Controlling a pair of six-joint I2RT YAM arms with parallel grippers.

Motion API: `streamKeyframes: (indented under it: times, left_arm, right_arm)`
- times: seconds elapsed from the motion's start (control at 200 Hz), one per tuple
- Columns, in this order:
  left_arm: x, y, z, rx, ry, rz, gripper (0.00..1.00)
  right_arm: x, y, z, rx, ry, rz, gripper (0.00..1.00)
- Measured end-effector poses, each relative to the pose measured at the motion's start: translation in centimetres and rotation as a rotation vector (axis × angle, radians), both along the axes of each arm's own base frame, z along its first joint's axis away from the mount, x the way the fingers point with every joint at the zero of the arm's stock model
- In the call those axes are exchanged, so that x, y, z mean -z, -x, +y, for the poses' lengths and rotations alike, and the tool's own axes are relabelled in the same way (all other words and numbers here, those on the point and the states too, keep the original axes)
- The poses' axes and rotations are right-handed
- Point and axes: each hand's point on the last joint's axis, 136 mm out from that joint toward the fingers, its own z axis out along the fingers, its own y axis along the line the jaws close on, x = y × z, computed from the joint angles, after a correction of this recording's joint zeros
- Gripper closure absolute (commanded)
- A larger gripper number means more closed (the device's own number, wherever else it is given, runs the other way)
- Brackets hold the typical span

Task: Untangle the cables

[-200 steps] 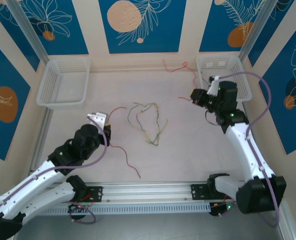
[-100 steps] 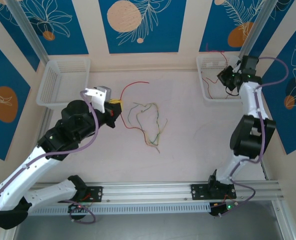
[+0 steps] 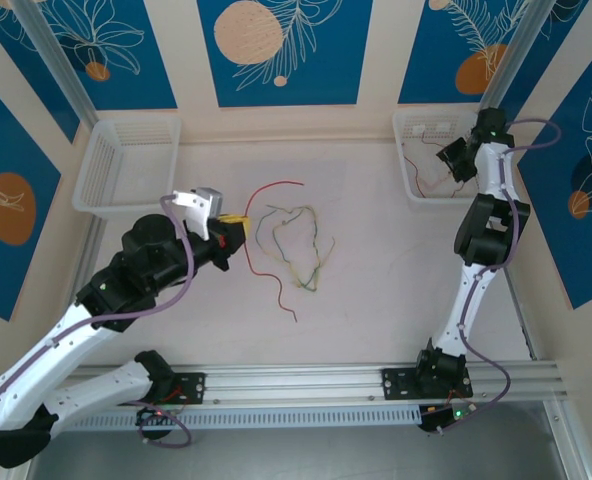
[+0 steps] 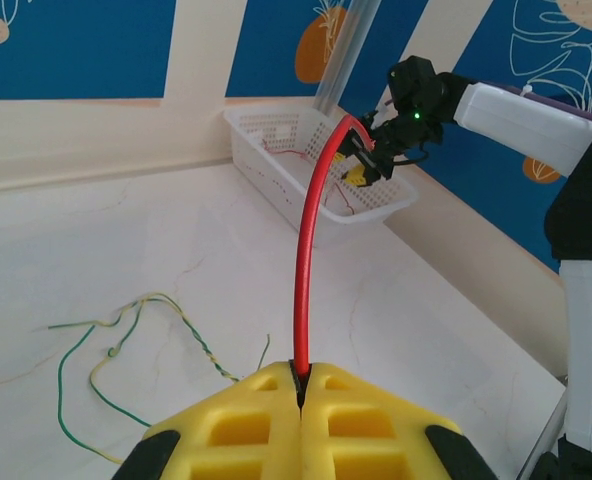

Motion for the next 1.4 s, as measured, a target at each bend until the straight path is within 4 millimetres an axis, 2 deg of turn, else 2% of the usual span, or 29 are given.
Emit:
streamKeyframes:
  times: [0.16,0.225,0.29,0.36,0.465,0.505,0.575,0.62,0.685,0.77,0.87,0.98,1.125,1.19,1.265,1.4]
  left_arm:
    - [1.4,-1.0,-0.1,-0.032,-0.028,0.018,1.0]
    - [2.3,-1.6,-0.3,-0.053,-0.047,0.03,1.0]
    - [3.1,-2.2,-0.6,-0.064,-0.064,0.041,1.0]
    - [4.1,-2.8,-1.0,-0.068,-0.082,0.058,1.0]
    - [5.1,-3.5,-1.8,-0.067,-0.102,0.078,1.0]
    - [5.4,-3.7,-1.9,-0.068,-0.108,0.083,1.0]
    - [5.7,-4.0,-2.1,-0.069,-0.111,0.086,1.0]
    - [5.7,-4.2,-2.2,-0.07,-0.11,0.086,1.0]
    - [5.8,-4.3,-2.4,-0.067,-0.108,0.086,1.0]
    - [5.7,-4.4,-2.7,-0.053,-0.101,0.084,1.0]
    - [5.8,-4.6,-2.8,-0.037,-0.086,0.098,1.0]
    - [6.3,-5.5,-2.7,-0.043,-0.059,0.137,1.0]
    - [7.0,-5.9,-2.8,-0.045,-0.053,0.174,1.0]
    - [7.2,-5.9,-3.1,-0.031,-0.049,0.186,1.0]
    - [7.3,-5.7,-3.4,-0.014,-0.046,0.195,1.0]
    - [7.3,-5.5,-3.7,0.003,-0.039,0.202,1.0]
  right_arm:
    - [0.0,0.6,0.4,-0.01,0.025,0.023,0.33]
    - [-0.6,1.7,1.0,-0.022,0.037,0.027,0.33]
    - [-2.4,3.2,2.2,-0.038,0.056,0.013,0.32]
    - [-5.7,4.8,4.0,-0.07,0.087,-0.044,0.32]
    - [-12.3,7.7,8.4,-0.155,0.145,-0.199,0.31]
    - [-15.1,9.1,10.9,-0.209,0.169,-0.281,0.31]
    - [-18.8,11.8,15.3,-0.32,0.186,-0.421,0.29]
    - [-20.3,13.8,18.7,-0.417,0.174,-0.522,0.29]
    - [-21.4,17.5,23.3,-0.578,0.132,-0.658,0.29]
    - [-20.9,22.7,28.0,-0.791,0.079,-0.811,0.2]
    - [-19.1,28.7,32.4,-1.037,0.019,-0.948,0.2]
    - [-18.3,32.7,35.5,-1.215,-0.059,-1.031,0.2]
    - [-17.2,36.4,39.1,-1.39,-0.092,-1.077,0.2]
    - [-16.6,37.4,40.6,-1.455,-0.089,-1.083,0.21]
    - [-15.4,37.5,41.8,-1.499,-0.069,-1.062,0.22]
    - [-12.6,36.4,43.3,-1.539,-0.016,-1.0,0.24]
